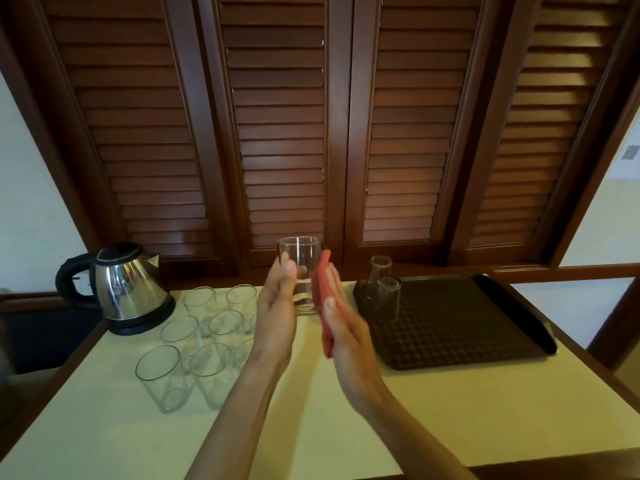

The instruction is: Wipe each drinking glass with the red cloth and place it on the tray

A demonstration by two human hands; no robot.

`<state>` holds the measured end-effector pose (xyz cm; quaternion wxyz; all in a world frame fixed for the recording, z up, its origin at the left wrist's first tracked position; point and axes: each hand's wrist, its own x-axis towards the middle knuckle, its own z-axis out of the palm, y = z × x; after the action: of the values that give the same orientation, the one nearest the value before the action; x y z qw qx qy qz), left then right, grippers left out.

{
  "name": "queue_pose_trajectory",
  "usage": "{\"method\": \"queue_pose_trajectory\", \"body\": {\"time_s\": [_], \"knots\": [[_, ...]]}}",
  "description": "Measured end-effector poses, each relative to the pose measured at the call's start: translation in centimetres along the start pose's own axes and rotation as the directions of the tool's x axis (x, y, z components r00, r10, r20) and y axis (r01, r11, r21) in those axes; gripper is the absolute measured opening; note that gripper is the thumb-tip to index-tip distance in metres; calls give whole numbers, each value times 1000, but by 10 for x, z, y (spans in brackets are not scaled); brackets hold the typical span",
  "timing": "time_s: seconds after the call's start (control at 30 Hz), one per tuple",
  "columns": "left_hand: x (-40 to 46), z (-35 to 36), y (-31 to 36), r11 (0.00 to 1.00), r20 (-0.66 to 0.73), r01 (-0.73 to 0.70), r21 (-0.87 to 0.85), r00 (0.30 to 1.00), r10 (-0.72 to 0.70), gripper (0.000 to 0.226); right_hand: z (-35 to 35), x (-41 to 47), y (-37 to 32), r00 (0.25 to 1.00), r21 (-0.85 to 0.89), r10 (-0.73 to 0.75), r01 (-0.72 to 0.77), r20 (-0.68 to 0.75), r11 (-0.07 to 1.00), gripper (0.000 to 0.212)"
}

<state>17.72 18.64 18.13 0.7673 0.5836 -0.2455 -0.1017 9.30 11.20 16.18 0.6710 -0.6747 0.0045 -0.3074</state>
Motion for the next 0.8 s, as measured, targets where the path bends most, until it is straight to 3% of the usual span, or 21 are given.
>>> {"method": "queue_pose_trajectory", "body": {"time_s": [0.17, 0.3, 0.4, 0.53, 0.67, 0.8], "knots": [[-16, 2, -14, 985, 101, 167, -51, 982, -162, 57, -9, 28, -11, 998, -126, -40, 33, -54, 991, 56], [-3, -3, 3, 973, 84, 166, -162, 985, -153, 63, 8, -3, -2, 984, -269, -167, 177, 58, 947, 57], [-9, -2, 7, 996, 131, 92, 11, 987, -93, 58, 4, 5, -1, 990, -141, -140, 142, 28, 980, 61], [-15, 5, 3, 999, 134, 32, 35, 990, -37, 46, -11, 33, -14, 996, 136, 59, -49, -68, 990, 58], [-4, -5, 5, 999, 64, -29, 34, 998, 26, 56, -3, 5, 0, 999, 102, 47, -48, 11, 994, 52], [-19, -3, -5, 993, 156, 6, 122, 987, -26, 46, -16, 30, -14, 996, 92, 46, -39, -77, 995, 41]]}}
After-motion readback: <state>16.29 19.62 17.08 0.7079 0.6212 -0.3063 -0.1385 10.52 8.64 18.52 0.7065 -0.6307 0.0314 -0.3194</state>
